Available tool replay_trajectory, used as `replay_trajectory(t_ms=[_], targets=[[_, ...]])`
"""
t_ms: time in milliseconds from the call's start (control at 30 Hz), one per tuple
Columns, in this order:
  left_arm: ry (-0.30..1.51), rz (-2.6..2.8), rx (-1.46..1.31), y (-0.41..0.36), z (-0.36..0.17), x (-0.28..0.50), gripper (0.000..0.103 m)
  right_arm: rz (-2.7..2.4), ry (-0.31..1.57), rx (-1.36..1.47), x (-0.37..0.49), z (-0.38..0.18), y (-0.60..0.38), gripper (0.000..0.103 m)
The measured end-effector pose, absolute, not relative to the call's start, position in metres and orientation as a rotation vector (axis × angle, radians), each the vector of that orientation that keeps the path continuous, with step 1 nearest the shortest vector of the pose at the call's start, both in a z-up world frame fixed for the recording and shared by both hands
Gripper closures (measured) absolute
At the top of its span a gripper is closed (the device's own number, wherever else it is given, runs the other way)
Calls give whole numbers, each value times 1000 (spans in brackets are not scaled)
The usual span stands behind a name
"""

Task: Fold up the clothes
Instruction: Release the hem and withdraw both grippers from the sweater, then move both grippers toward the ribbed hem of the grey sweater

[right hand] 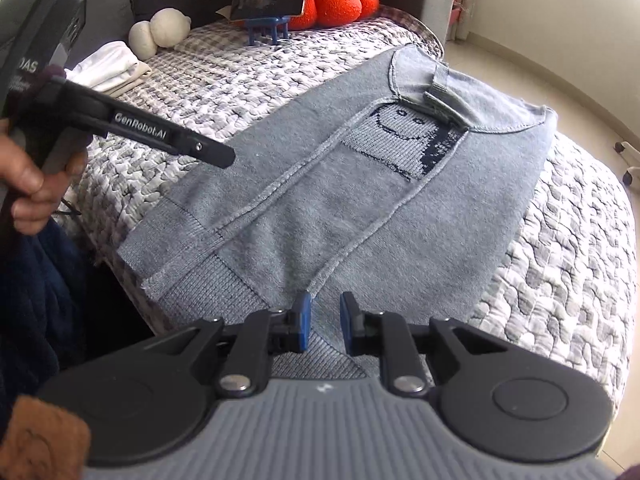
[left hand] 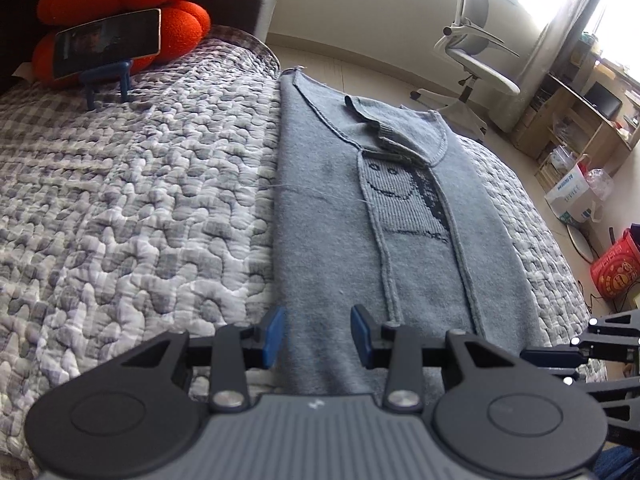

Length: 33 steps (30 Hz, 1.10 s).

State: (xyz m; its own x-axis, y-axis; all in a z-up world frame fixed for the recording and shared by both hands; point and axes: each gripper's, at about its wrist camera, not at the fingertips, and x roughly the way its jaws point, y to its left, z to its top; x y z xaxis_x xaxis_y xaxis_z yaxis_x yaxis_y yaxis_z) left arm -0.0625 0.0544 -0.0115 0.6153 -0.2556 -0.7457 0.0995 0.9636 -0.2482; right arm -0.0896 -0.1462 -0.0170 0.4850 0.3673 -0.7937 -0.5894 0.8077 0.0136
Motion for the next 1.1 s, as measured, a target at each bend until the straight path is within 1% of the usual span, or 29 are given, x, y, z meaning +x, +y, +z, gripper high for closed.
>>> replay_trajectory(t_ms=[67, 233, 467, 533, 667, 933, 1100], targets=[[899, -208, -191, 55, -14, -63, 65, 566, 884, -254, -88, -15, -154, 70], [920, -220, -166, 51, -19, -63, 65, 539, 893, -219, -89, -16, -170, 70], [951, -232, -44, 36, -26, -65, 65, 527, 961, -308, -92, -35, -167, 70], [947, -230, -19, 32, -26, -65, 65, 524, 943, -282, -93, -29, -168, 70], [946, -229, -58, 38, -24, -63, 64, 590, 881, -245, -97, -17, -159, 70], [942, -209, -74, 43, -23, -62, 64, 781, 743, -291, -112, -2, -94, 70], [948, -206, -77, 45, -23, -63, 64, 835, 754, -349, -112, -8, -59, 70]])
